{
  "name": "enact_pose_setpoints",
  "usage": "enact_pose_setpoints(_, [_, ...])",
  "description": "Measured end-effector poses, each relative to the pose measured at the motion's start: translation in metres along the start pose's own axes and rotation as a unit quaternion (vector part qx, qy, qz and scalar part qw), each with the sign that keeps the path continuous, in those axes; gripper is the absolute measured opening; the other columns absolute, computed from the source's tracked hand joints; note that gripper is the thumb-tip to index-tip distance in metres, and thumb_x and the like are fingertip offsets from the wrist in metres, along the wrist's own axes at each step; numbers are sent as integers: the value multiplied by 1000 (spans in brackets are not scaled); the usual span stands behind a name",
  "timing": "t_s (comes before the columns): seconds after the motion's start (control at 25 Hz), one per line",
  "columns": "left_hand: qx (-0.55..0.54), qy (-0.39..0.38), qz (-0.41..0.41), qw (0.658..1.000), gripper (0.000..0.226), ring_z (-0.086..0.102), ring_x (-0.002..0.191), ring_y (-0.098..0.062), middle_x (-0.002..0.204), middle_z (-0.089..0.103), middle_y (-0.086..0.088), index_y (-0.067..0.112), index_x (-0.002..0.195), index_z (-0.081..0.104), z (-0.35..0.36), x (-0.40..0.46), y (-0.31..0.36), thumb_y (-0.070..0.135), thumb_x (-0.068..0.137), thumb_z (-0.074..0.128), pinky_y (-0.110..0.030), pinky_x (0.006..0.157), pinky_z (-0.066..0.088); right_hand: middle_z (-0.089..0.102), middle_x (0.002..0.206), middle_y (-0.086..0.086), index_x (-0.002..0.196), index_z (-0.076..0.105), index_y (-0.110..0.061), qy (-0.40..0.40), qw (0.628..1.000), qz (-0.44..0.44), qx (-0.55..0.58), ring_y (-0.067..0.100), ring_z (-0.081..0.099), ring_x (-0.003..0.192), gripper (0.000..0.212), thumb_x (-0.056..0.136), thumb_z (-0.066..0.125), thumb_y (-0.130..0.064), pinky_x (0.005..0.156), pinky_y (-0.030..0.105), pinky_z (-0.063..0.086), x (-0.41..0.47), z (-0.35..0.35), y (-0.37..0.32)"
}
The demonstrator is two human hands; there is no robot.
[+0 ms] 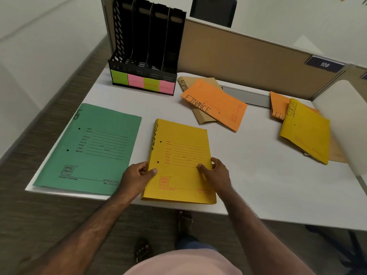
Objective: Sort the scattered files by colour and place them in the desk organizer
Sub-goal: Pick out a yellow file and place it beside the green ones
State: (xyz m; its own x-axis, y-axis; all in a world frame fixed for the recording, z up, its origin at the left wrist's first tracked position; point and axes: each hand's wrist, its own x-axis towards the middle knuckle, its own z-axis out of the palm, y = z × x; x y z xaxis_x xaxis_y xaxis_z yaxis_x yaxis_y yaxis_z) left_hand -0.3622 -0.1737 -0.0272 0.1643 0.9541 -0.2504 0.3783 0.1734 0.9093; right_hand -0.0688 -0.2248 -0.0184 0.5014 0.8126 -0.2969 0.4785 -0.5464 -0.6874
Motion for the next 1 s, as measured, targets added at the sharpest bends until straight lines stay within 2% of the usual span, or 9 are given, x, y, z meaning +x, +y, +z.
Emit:
enact_pose_setpoints(0.16, [44,2,12,999,33,67,92,-2,95,71,18,16,126,74,-4,4,-5,29,97,76,-28,80,58,58,153,8,159,42,-18,-27,999,10,-19,33,62,132,82,95,69,-61,104,50,55,7,7,-4])
enact_pose_setpoints(0.32, [75,23,23,997,34,60,89,7,96,68,22,13,128,73,-4,3,-8,23,96,77,-15,72,45,54,157,9,161,38,-16,-46,998,19,-26,34,59,136,85,95,69,-61,107,52,53,9,14,-6])
enact_pose_setpoints(0.4, [79,17,27,996,37,62,89,2,95,63,27,15,130,72,-5,2,-7,24,94,79,-18,75,46,54,156,9,160,39,-15,-43,998,20,-36,35,59,136,86,95,69,-62,107,52,54,10,16,-8])
enact_pose_setpoints(0.48, [80,6,28,996,39,66,95,-10,98,65,22,18,131,71,-6,1,-7,25,94,80,-25,83,49,54,156,11,160,41,-14,-34,998,32,-45,35,58,136,87,94,69,-63,108,54,54,10,18,-8])
enact_pose_setpoints(0.56, [79,2,30,996,39,66,103,-16,109,68,12,20,132,71,-7,1,-9,26,94,79,-31,90,52,51,157,13,159,43,-13,-27,997,49,-54,36,58,136,88,93,69,-65,108,55,54,11,19,-9])
enact_pose_setpoints(0.68, [88,19,39,995,43,57,112,-14,124,59,6,15,136,68,-5,-3,-11,26,95,78,-32,95,48,51,156,13,157,45,-13,-23,995,52,-77,35,60,133,87,93,67,-67,106,52,55,10,20,-9])
enact_pose_setpoints(0.76, [88,27,37,995,47,54,115,-14,131,59,0,12,139,65,-3,-6,-11,25,95,77,-33,98,47,52,154,14,156,47,-12,-24,994,44,-94,35,62,131,87,93,66,-68,104,50,57,8,20,-10])
enact_pose_setpoints(0.88, [102,36,29,994,55,57,128,-25,150,55,-9,10,146,59,-1,-11,-9,27,97,76,-45,110,50,51,155,14,156,48,-14,-22,993,22,-112,34,61,132,86,93,66,-68,104,49,55,2,18,-11])
enact_pose_setpoints(1.0, [117,53,29,991,63,50,142,-32,162,44,-10,9,153,53,-1,-17,-2,33,98,74,-53,116,45,48,157,13,156,46,-16,-23,991,-8,-128,32,55,138,82,94,65,-66,108,47,50,-11,15,-10])
